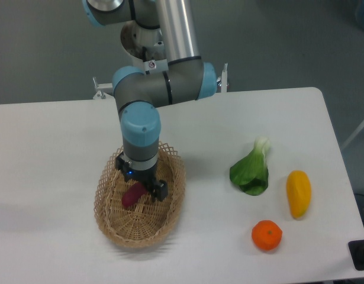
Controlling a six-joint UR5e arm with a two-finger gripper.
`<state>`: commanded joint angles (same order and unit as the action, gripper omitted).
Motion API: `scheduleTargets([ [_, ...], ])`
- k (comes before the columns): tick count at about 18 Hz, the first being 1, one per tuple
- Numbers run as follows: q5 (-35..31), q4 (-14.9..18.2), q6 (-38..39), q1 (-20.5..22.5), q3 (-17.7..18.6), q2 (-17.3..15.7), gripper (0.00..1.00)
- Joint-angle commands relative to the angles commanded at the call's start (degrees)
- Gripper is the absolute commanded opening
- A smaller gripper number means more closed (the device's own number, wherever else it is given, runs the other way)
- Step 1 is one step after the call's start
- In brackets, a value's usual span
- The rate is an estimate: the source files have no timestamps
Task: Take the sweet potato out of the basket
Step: 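Lower the gripper and close it around the purple sweet potato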
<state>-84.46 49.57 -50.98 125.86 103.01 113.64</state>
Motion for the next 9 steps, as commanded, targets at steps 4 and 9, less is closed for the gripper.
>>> scheduleTargets([
  [4, -0.2, -0.1, 0.1, -0.5, 0.0, 1.3, 1.0],
  [9, -0.2, -0.1, 0.2, -0.9, 0.2, 1.5, 1.0],
])
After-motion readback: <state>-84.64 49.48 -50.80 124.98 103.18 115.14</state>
